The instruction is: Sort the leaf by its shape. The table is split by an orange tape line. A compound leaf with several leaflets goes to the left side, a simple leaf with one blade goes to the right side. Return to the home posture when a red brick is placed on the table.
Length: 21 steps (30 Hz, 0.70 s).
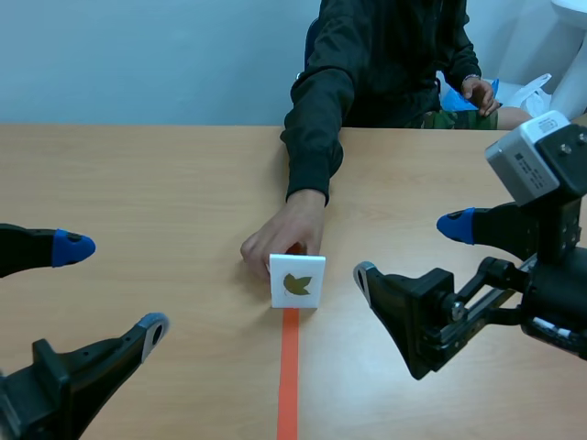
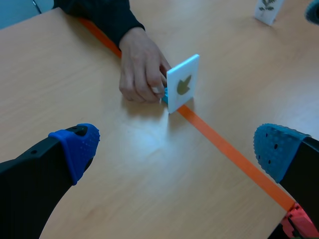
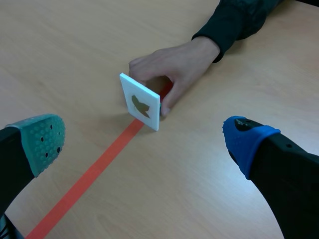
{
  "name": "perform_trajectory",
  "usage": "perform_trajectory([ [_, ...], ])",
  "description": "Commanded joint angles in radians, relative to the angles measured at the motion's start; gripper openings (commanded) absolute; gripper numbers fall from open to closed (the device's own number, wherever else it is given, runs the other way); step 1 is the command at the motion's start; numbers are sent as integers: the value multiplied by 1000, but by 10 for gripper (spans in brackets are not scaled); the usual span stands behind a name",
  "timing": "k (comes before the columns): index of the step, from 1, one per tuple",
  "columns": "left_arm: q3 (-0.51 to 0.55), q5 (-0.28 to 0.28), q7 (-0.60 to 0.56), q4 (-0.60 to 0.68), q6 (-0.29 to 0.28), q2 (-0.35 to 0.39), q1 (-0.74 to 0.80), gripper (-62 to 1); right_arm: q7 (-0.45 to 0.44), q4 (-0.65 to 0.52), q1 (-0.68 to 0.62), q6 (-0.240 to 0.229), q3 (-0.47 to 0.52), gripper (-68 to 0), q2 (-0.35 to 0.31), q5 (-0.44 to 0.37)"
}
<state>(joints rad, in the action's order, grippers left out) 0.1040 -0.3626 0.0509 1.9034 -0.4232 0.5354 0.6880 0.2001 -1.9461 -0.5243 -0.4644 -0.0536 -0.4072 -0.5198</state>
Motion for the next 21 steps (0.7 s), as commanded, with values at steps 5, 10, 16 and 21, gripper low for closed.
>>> perform_trajectory([
  [5,-76,26,-5,-47,-22,5,-98,14,-14,-7,11,5,15,4,-8,1],
  [10,-156,42,-9,-140,-26,-5,-192,14,-15,-7,12,8,15,4,-8,19],
  [16,-250,58,-16,-291,-37,-59,-339,14,-15,-7,12,8,15,4,-8,20],
  [21,-348,111,-77,-436,-38,-97,-457,14,-18,-7,12,23,15,4,-8,39],
])
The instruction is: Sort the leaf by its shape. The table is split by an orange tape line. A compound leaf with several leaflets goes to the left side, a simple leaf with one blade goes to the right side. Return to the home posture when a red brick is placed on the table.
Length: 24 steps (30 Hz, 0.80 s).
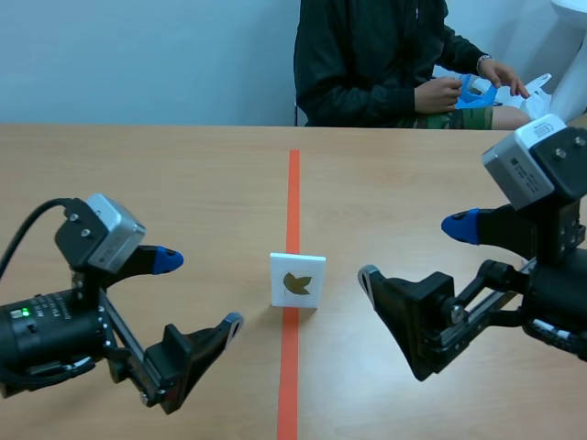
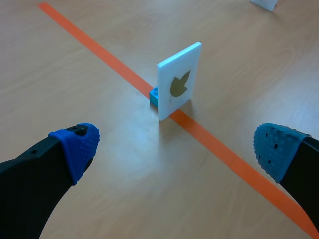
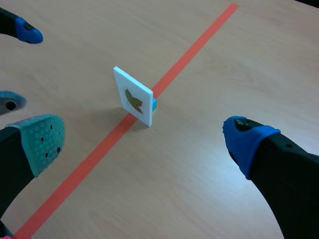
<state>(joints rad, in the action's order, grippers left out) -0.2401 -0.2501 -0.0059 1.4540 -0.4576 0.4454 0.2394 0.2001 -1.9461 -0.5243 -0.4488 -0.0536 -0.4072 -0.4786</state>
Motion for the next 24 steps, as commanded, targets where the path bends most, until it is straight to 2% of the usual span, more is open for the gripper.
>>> perform_trajectory([
  [1,-24,13,-34,-14,-6,-16,-30,14,-24,-7,12,11,15,4,-8,3],
  [9,-157,114,-141,-217,-5,-99,-195,14,-31,-7,12,14,23,4,-8,9],
  [13,-200,147,-180,-314,9,-143,-272,14,-31,-7,12,15,23,4,-8,20],
  [16,-220,151,-200,-385,30,-174,-322,14,-31,-7,12,15,23,4,-8,27],
  [24,-272,226,-291,-548,52,-244,-431,14,-31,-7,12,15,23,4,-8,27],
])
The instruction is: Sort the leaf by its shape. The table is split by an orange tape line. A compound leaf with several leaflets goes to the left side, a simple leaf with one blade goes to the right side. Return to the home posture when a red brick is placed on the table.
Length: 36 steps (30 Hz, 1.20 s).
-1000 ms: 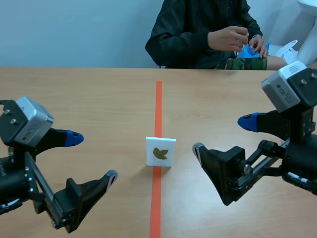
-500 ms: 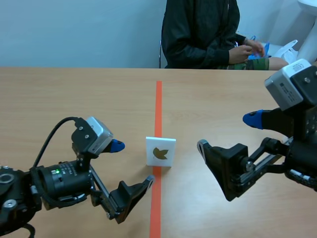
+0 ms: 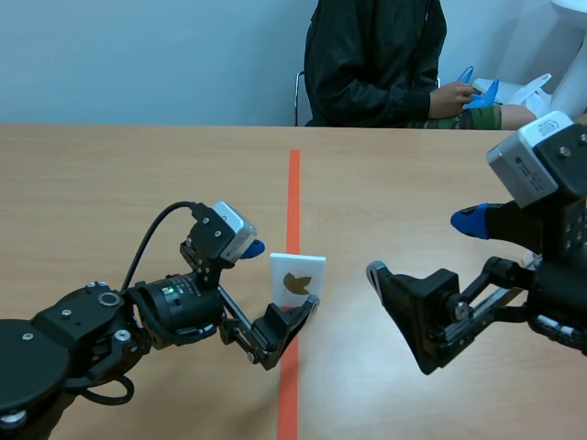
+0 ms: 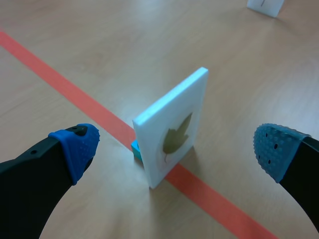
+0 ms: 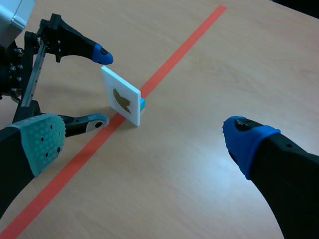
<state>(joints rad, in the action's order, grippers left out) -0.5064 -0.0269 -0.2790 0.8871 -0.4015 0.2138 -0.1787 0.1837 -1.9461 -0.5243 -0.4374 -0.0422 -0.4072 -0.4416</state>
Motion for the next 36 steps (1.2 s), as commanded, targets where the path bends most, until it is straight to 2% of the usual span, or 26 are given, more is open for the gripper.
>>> perform_trajectory([
  [1,-14,15,-24,2,-4,-20,-24,14,-14,-7,12,3,11,4,-8,-10],
  [14,-89,30,-45,-143,45,-66,-124,14,-18,-7,12,3,11,4,-8,-11],
  [17,-88,48,-45,-158,51,-66,-123,-105,-19,-7,12,3,11,4,-8,-11],
  [26,-89,47,-46,-167,52,-67,-123,-364,-19,-7,12,3,11,4,-8,-11],
  [34,-88,47,-45,-167,60,-66,-123,-555,-18,-7,12,3,11,4,-8,-15],
  [36,-88,47,-42,-164,59,-66,-123,-572,-17,-7,12,3,11,4,-8,-14],
])
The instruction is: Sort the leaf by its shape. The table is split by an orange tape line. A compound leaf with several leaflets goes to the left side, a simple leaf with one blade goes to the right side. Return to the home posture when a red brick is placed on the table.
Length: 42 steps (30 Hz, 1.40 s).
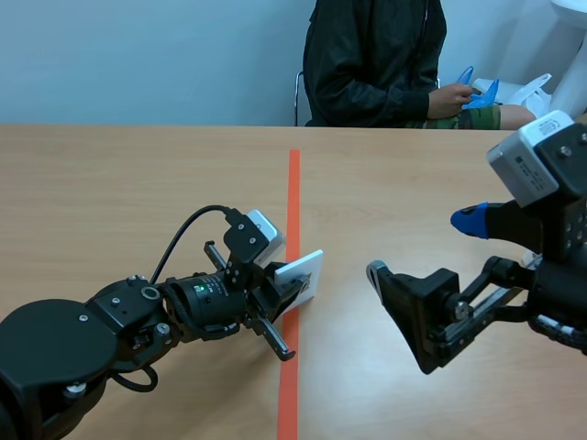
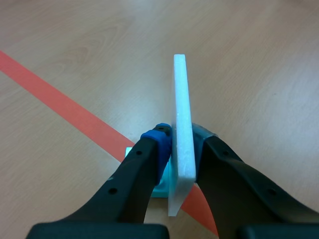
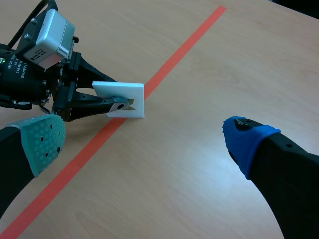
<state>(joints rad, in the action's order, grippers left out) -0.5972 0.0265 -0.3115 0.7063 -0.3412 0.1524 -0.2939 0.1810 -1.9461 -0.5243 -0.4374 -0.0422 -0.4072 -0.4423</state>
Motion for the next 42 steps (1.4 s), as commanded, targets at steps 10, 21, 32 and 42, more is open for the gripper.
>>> perform_trajectory([
  [10,48,-174,197,304,-28,75,41,-571,-15,-7,12,3,11,4,-8,-13],
  [21,422,-382,340,501,81,140,117,-571,-15,-7,12,3,11,4,-8,-13],
  [32,493,-470,280,360,224,232,111,-570,-15,-7,12,3,11,4,-8,-13],
  [42,493,-477,85,59,250,233,24,-569,-11,-7,12,3,11,4,-8,-13],
])
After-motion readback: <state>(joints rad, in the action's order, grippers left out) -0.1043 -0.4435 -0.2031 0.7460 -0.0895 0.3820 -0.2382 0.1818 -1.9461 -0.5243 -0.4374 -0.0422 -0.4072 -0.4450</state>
